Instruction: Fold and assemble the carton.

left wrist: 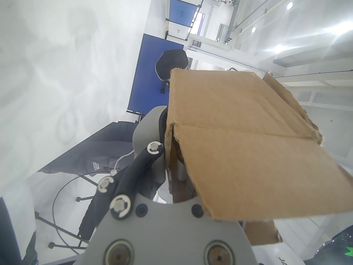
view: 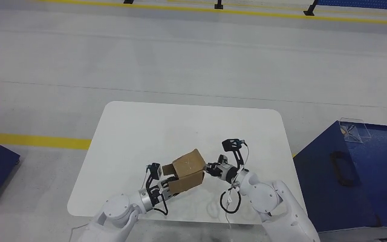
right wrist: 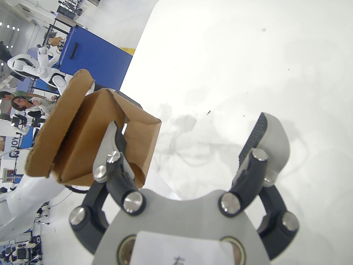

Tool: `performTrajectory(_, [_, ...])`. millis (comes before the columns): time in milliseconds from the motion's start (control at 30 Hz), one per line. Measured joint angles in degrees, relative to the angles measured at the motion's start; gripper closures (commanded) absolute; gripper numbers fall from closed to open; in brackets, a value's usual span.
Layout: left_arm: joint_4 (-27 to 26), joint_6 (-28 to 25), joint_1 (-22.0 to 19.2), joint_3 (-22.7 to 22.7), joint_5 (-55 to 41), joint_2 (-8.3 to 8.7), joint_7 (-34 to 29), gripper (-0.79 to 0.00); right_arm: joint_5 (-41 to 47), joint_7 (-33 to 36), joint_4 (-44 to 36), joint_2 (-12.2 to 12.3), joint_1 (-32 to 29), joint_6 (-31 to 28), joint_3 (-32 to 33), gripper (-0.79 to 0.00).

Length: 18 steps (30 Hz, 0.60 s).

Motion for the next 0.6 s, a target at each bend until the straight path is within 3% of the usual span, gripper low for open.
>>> performTrajectory(600, [0.4, 0.8, -0.1, -1.2, -2.9, 0.23, -3.2, 0.0, 2.1, -0.8, 0.5, 0.0, -0.1, -0.6, -0.2, -0.785])
